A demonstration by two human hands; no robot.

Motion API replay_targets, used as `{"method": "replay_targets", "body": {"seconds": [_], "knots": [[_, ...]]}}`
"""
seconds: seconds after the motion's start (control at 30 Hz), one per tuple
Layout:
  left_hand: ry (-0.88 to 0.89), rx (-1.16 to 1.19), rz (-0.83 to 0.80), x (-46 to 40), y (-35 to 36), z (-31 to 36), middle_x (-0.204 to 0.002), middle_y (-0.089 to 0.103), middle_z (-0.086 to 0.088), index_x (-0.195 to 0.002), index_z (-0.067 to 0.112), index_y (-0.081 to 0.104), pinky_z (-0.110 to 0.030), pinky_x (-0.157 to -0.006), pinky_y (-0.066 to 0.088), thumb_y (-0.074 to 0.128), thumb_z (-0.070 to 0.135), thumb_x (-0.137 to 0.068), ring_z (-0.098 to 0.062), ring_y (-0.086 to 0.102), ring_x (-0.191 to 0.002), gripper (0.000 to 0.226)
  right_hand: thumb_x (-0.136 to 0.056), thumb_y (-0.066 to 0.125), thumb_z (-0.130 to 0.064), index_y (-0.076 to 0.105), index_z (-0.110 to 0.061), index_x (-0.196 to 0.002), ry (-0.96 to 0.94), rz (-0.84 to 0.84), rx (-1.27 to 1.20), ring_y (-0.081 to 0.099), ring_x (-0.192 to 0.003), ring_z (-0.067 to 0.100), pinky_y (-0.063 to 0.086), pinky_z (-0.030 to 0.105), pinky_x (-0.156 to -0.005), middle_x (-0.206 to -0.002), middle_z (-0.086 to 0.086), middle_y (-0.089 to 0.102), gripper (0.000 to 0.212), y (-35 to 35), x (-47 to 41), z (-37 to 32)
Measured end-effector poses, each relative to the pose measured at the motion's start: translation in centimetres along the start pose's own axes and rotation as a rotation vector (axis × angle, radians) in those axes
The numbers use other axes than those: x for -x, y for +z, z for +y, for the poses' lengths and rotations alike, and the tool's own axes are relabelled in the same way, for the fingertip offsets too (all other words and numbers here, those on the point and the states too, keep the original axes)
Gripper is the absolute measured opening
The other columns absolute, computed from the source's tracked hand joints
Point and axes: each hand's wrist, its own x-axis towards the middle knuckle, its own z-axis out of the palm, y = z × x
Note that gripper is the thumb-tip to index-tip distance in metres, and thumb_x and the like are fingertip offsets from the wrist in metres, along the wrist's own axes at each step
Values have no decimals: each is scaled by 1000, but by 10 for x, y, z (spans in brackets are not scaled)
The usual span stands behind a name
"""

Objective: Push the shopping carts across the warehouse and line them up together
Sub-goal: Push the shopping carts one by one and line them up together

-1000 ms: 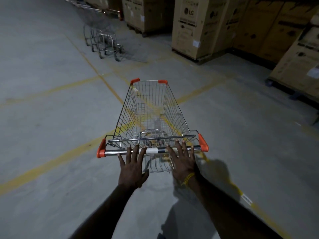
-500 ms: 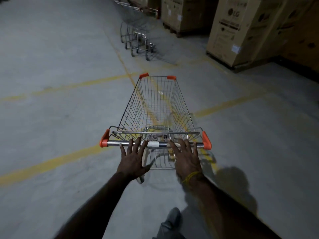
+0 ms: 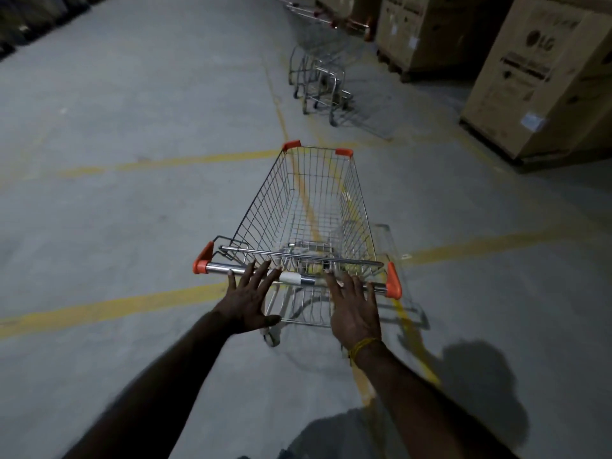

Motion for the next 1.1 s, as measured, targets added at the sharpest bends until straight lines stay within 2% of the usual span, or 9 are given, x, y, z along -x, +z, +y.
{"method": "replay_targets", "body": {"seconds": [0.27, 0.43, 0.6, 0.73, 0.93, 1.0, 1.1], "knots": [[-2, 13, 50, -79, -13, -46, -162, -13, -1, -151, 34, -14, -70, -109, 2, 45, 78, -72, -35, -11, -148, 109, -67, 69, -18, 30, -26, -151, 17, 36, 13, 39, -134, 34, 17, 57, -111, -145, 11, 46, 93, 9, -96, -5], [2, 27, 63, -140, -24, -82, -162, -11, -3, -155, 29, -3, -71, -108, 4, 50, 76, -71, -37, -11, -147, 109, -67, 67, -13, 31, -26, -150, 55, 41, 10, 39, -135, 34, 18, 58, -114, -145, 11, 46, 91, 12, -169, -14], [-6, 28, 33, -201, -43, -123, -162, -16, -3, -152, 31, -14, -69, -110, 1, 52, 72, -74, -36, -17, -146, 110, -67, 74, -20, 35, -25, -149, 90, 28, 33, 43, -131, 35, 21, 60, -113, -143, 11, 48, 91, 12, -245, -28], [2, 9, 28, -252, -54, -153, -161, -19, -5, -152, 29, -16, -69, -110, 2, 52, 71, -75, -38, -15, -147, 111, -70, 72, -21, 32, -30, -149, 140, 0, 54, 40, -133, 32, 15, 57, -114, -145, 6, 46, 89, 9, -304, -35], [55, 46, 30, -329, -77, -194, -159, -23, -5, -144, 34, -26, -70, -110, 1, 50, 71, -78, -37, -20, -145, 107, -66, 71, -20, 37, -32, -145, 182, -38, 43, 44, -130, 30, 20, 55, -112, -138, 4, 52, 87, 6, -392, -33], [54, 42, 31, -356, -84, -205, -159, -23, -5, -145, 33, -26, -70, -109, -1, 50, 72, -78, -37, -21, -145, 109, -70, 72, -23, 39, -33, -144, 185, -25, 44, 45, -130, 29, 20, 54, -111, -137, 3, 54, 82, 8, -422, -30], [51, 38, 32, -400, -93, -225, -160, -22, -4, -148, 30, -23, -71, -108, -2, 51, 73, -76, -37, -20, -146, 112, -63, 76, -21, 43, -30, -144, 191, -24, 67, 49, -128, 30, 17, 53, -110, -137, 5, 56, 87, 9, -468, -28]]}}
